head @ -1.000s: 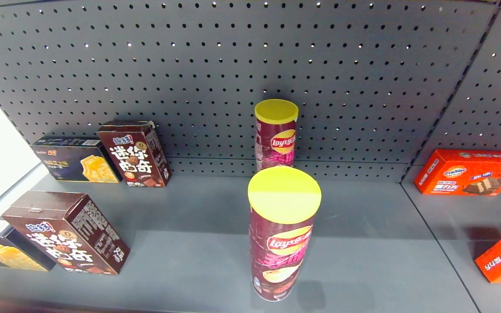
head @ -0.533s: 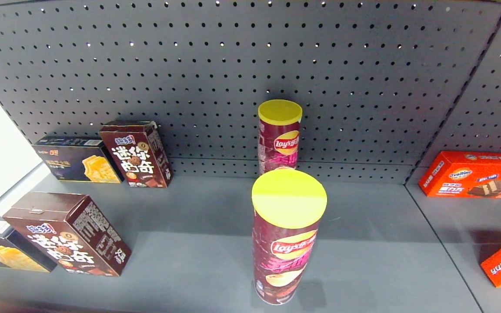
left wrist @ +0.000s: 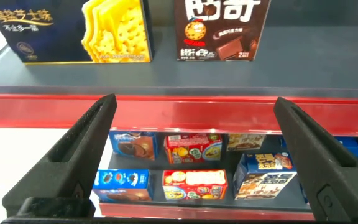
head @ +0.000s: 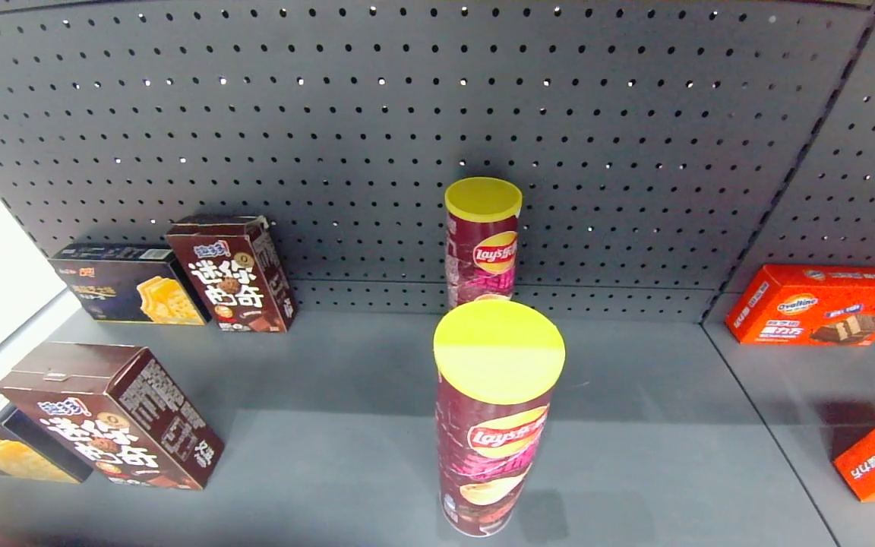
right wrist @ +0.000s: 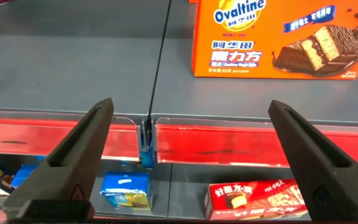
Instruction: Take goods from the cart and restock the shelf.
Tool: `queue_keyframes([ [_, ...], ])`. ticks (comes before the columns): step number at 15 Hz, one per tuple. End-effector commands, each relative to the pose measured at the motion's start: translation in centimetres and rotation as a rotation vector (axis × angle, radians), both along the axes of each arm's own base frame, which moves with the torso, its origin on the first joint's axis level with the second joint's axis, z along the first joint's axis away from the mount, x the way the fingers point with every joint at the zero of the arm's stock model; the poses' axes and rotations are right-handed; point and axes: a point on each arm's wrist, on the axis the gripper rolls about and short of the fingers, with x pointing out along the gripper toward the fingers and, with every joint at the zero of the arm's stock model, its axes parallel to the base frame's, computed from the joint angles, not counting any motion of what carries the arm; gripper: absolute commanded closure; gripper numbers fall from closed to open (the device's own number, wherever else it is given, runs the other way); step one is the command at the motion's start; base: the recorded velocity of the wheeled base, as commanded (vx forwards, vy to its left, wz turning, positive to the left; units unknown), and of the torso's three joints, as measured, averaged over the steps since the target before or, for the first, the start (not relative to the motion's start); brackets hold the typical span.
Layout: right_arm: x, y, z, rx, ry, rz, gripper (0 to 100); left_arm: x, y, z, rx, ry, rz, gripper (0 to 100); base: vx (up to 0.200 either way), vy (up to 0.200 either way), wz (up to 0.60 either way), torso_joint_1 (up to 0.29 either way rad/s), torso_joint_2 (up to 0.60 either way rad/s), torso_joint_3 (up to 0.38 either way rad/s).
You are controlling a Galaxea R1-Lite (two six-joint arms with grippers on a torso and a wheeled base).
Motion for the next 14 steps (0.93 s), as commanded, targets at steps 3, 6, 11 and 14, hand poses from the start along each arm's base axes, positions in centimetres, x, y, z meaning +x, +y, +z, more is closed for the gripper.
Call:
queue_keyframes([
  [3, 0.01, 0.0, 0.0, 0.0, 0.002, 0.0, 0, 0.01, 0.0, 0.0, 0.0, 0.002, 0.0, 0, 0.0, 0.0, 0.0, 0.0, 0.0, 0.0],
  [6, 0.01, 0.0, 0.0, 0.0, 0.002, 0.0, 0, 0.01, 0.0, 0.0, 0.0, 0.002, 0.0, 0, 0.0, 0.0, 0.0, 0.0, 0.0, 0.0],
  [11, 0.01, 0.0, 0.0, 0.0, 0.002, 0.0, 0, 0.01, 0.0, 0.0, 0.0, 0.002, 0.0, 0, 0.0, 0.08, 0.0, 0.001, 0.0, 0.0],
  [14, 0.01, 0.0, 0.0, 0.0, 0.002, 0.0, 0, 0.0, 0.0, 0.0, 0.0, 0.0, 0.0, 0, 0.0, 0.0, 0.0, 0.0, 0.0, 0.0],
])
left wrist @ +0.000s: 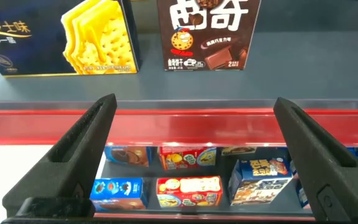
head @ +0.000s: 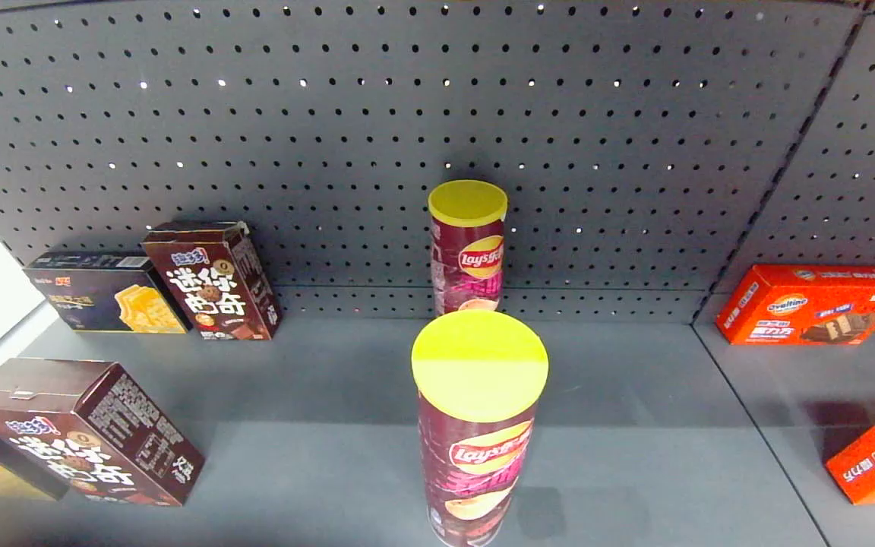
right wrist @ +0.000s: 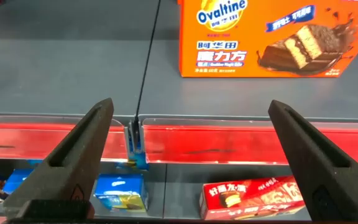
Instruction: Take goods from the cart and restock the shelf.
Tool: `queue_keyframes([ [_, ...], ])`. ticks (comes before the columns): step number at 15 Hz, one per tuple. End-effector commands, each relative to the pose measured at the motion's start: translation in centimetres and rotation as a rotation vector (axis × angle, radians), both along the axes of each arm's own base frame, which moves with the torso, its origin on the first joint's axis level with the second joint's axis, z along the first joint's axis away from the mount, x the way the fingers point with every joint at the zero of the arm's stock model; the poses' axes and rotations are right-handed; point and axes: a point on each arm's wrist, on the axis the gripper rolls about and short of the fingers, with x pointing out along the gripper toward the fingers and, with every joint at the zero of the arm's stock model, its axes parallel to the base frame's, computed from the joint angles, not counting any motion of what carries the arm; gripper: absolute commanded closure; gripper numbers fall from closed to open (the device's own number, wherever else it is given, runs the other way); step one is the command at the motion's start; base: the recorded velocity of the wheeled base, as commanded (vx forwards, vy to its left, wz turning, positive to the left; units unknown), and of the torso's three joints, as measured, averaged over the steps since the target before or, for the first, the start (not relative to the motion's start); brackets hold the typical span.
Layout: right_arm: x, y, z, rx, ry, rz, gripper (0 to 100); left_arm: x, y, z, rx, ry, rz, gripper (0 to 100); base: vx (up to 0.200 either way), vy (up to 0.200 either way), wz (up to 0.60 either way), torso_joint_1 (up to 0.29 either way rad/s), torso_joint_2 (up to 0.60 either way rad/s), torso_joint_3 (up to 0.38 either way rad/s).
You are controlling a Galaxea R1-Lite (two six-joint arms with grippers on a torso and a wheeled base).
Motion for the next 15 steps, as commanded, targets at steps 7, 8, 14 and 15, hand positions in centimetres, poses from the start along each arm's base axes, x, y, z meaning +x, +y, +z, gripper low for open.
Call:
queue_keyframes([
  [7, 0.01, 0.0, 0.0, 0.0, 0.001, 0.001, 0, 0.0, 0.0, 0.0, 0.0, 0.0, 0.0, 0, 0.0, 0.0, 0.0, 0.0, 0.0, 0.0],
  [8, 0.01, 0.0, 0.0, 0.0, 0.001, 0.001, 0, 0.01, 0.0, 0.01, 0.0, 0.001, 0.0, 0, 0.0, 0.0, 0.0, 0.0, 0.0, 0.0],
  [14, 0.01, 0.01, 0.0, 0.0, 0.001, 0.002, 0, 0.01, 0.0, 0.01, 0.0, 0.001, 0.0, 0, 0.0, 0.0, 0.0, 0.0, 0.0, 0.0],
  [15, 0.01, 0.01, 0.0, 0.0, 0.001, 0.002, 0, 0.0, 0.0, 0.0, 0.0, 0.0, 0.0, 0, 0.0, 0.0, 0.0, 0.0, 0.0, 0.0],
])
